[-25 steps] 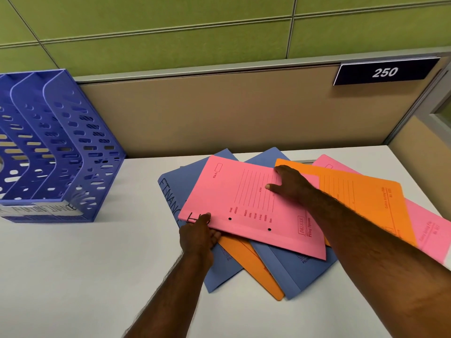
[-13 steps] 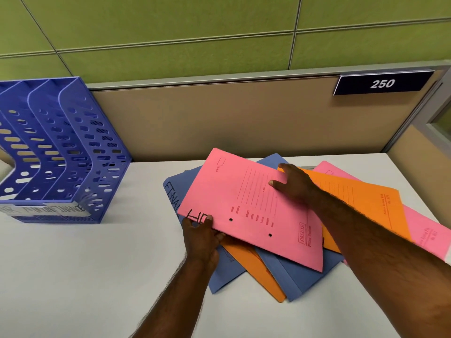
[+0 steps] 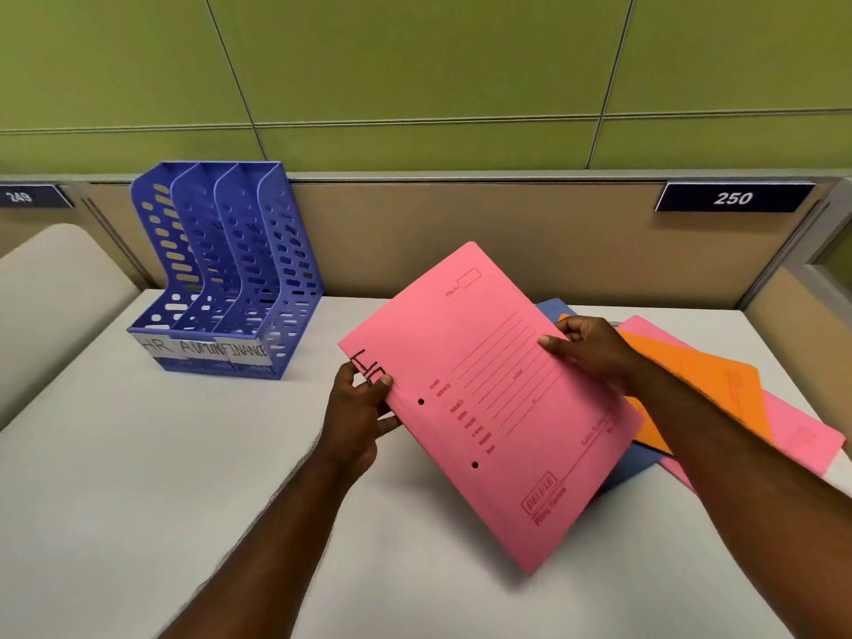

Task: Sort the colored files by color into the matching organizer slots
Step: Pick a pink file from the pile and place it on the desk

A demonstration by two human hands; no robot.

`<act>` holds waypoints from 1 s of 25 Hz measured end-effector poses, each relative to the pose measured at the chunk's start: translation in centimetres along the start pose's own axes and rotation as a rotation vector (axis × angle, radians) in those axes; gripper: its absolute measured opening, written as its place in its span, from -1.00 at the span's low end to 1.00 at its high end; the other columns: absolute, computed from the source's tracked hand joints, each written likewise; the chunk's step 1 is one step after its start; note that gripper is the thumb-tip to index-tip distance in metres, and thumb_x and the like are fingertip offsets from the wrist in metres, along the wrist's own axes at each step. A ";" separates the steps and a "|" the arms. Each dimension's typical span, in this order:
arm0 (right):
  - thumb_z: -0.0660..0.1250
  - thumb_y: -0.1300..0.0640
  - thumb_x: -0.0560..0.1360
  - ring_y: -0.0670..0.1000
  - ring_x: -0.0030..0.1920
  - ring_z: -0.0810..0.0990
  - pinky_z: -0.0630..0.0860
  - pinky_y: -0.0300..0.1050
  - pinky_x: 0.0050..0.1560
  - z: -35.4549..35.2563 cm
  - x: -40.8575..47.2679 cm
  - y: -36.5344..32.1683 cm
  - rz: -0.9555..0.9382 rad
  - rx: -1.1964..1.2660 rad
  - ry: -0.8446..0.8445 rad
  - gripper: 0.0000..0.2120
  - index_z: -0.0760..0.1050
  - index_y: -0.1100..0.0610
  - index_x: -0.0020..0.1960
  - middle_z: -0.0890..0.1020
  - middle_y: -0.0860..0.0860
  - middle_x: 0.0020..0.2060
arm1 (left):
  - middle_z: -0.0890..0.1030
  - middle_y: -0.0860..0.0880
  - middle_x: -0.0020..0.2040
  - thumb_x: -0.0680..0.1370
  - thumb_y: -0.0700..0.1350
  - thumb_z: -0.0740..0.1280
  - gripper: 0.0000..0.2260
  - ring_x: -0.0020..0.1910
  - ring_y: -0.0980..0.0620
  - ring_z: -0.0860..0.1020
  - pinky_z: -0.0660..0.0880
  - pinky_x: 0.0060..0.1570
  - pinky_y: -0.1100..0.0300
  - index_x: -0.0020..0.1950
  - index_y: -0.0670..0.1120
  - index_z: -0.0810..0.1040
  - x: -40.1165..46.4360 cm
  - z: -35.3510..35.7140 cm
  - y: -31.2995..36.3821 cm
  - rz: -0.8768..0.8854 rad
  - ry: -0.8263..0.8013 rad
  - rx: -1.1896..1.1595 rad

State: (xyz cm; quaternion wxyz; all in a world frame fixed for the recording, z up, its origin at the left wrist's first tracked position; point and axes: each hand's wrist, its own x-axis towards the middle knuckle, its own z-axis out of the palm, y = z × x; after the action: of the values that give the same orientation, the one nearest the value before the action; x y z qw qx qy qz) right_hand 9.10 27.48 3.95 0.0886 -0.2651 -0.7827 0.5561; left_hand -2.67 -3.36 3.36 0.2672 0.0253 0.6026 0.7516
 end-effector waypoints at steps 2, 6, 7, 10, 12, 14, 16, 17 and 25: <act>0.47 0.01 0.40 0.02 -0.24 0.66 0.59 -0.05 -0.17 1.8 -2.4 -0.7 0.024 0.108 -0.030 -0.71 0.60 0.21 -0.02 0.71 0.11 -0.16 | 0.64 -0.10 0.00 0.59 -0.24 0.25 -0.80 -0.12 -0.07 0.65 0.59 -0.31 0.07 0.17 -0.05 0.45 -0.9 -2.2 1.3 0.001 0.008 0.038; 0.46 0.08 0.43 0.01 -0.27 0.69 0.61 -0.14 -0.28 7.0 -6.8 -1.8 0.066 0.268 0.037 -0.78 0.60 0.20 -0.02 0.72 0.10 -0.18 | 0.66 -0.05 -0.08 0.61 -0.18 0.24 -0.84 -0.17 -0.03 0.63 0.57 -0.37 0.10 0.16 -0.03 0.50 -2.4 -6.4 3.9 -0.002 0.016 0.042; 0.45 0.10 0.44 0.00 -0.29 0.68 0.61 -0.15 -0.31 8.2 -7.7 -2.1 0.075 0.291 0.068 -0.83 0.60 0.19 -0.04 0.72 0.10 -0.20 | 0.65 -0.04 -0.10 0.61 -0.16 0.24 -0.85 -0.18 -0.02 0.62 0.56 -0.38 0.12 0.15 -0.04 0.52 -2.7 -7.3 4.5 -0.005 0.015 0.049; 0.43 0.16 0.46 -0.01 -0.33 0.67 0.60 -0.16 -0.35 12.6 -10.7 -2.9 0.094 0.362 0.140 -0.90 0.61 0.17 -0.07 0.71 0.08 -0.22 | 0.64 -0.03 -0.11 0.61 -0.09 0.25 -0.87 -0.16 -0.03 0.60 0.57 -0.32 0.11 0.11 -0.06 0.54 -4.0 -10.5 5.8 -0.024 0.004 0.055; 0.42 0.18 0.47 0.02 -0.30 0.66 0.62 -0.13 -0.28 15.6 -12.6 -3.5 0.118 0.411 0.174 -0.92 0.61 0.16 -0.06 0.70 0.08 -0.21 | 0.64 -0.05 -0.10 0.61 -0.07 0.25 -0.86 -0.13 -0.05 0.61 0.59 -0.25 0.09 0.09 -0.08 0.54 -5.3 -12.9 6.4 -0.040 -0.011 0.051; 0.42 0.17 0.47 0.02 -0.30 0.66 0.61 -0.12 -0.26 18.6 -14.2 -4.0 0.161 0.450 0.196 -0.92 0.60 0.16 -0.05 0.70 0.07 -0.21 | 0.65 -0.08 -0.06 0.61 -0.06 0.24 -0.84 -0.11 -0.07 0.62 0.61 -0.19 0.07 0.10 -0.10 0.53 -6.7 -15.8 6.5 -0.059 -0.033 0.085; 0.42 0.15 0.47 -0.01 -0.33 0.66 0.62 -0.12 -0.28 21.3 -15.4 -4.2 0.196 0.483 0.227 -0.93 0.60 0.14 -0.08 0.70 0.04 -0.23 | 0.65 -0.10 -0.03 0.60 -0.06 0.25 -0.82 -0.13 -0.06 0.63 0.61 -0.19 0.07 0.10 -0.13 0.53 -8.3 -18.7 6.0 -0.084 -0.065 0.151; 0.42 0.15 0.47 -0.02 -0.34 0.65 0.62 -0.13 -0.30 22.5 -15.9 -4.3 0.208 0.497 0.248 -0.94 0.59 0.13 -0.10 0.69 0.03 -0.24 | 0.66 -0.10 -0.02 0.59 -0.07 0.27 -0.83 -0.14 -0.05 0.64 0.60 -0.20 0.08 0.10 -0.13 0.53 -9.1 -20.1 5.7 -0.099 -0.079 0.185; 0.31 0.14 0.55 0.07 -0.19 0.62 0.60 0.02 -0.10 34.9 -19.3 -5.0 0.285 0.467 0.213 -0.90 0.59 0.12 -0.07 0.67 0.09 -0.13 | 0.67 -0.11 0.05 0.59 -0.17 0.28 -0.74 -0.07 -0.03 0.65 0.57 -0.24 0.12 0.28 -0.08 0.51 -13.1 -32.2 3.7 -0.086 -0.018 0.311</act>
State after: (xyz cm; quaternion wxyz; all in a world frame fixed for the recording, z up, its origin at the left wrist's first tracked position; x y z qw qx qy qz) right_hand 8.67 -12.41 -1.24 0.1498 -0.4018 -0.5746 0.6971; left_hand -4.39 -38.26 1.69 0.2974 0.0471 0.7097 0.6369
